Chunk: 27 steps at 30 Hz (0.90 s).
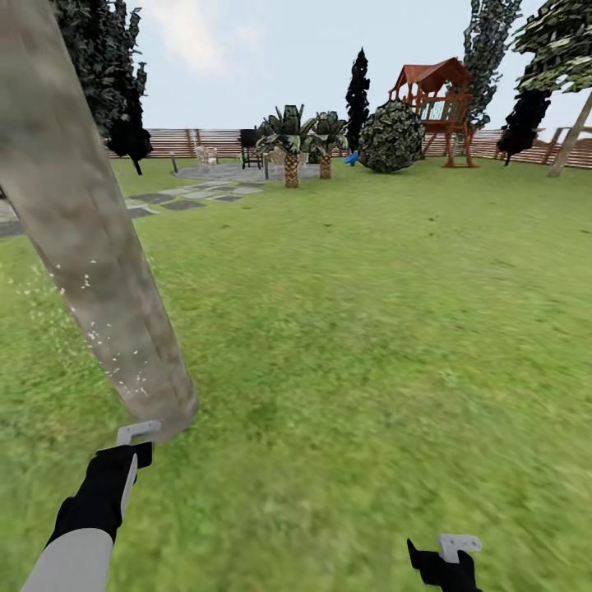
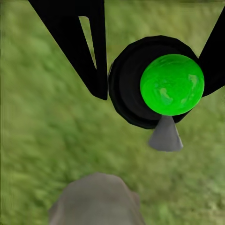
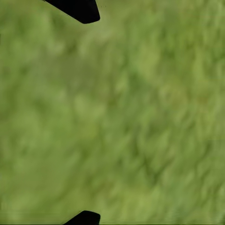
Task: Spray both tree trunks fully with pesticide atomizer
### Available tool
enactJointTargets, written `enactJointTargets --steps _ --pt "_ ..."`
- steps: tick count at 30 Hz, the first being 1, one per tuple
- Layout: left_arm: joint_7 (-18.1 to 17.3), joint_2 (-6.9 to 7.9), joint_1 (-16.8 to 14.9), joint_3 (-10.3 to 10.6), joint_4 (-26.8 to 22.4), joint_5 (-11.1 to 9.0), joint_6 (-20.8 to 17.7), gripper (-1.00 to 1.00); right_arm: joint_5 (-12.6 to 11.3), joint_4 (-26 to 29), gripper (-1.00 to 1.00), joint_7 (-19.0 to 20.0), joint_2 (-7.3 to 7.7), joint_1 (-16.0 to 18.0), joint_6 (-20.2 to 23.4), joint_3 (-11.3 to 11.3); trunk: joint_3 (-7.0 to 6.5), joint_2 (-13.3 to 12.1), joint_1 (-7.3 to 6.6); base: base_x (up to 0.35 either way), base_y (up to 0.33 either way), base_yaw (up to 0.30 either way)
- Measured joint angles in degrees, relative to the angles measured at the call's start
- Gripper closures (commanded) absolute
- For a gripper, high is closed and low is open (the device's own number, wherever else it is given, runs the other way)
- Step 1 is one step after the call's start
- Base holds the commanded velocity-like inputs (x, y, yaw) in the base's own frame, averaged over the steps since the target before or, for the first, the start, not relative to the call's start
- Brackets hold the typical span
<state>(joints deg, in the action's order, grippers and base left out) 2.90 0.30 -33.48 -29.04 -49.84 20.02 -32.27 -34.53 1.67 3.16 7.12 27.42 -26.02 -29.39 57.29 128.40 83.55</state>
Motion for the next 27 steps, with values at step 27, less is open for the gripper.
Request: enactJointTargets --steps 27 --pt "0.00 -0.10 0.00 -0.06 0.01 -0.07 0.02 1.00 0.08 0.09 -1.00 0.18 0.00 0.00 0.00 -0.05 0.00 0.00 0.00 0.199 -0.229 0.124"
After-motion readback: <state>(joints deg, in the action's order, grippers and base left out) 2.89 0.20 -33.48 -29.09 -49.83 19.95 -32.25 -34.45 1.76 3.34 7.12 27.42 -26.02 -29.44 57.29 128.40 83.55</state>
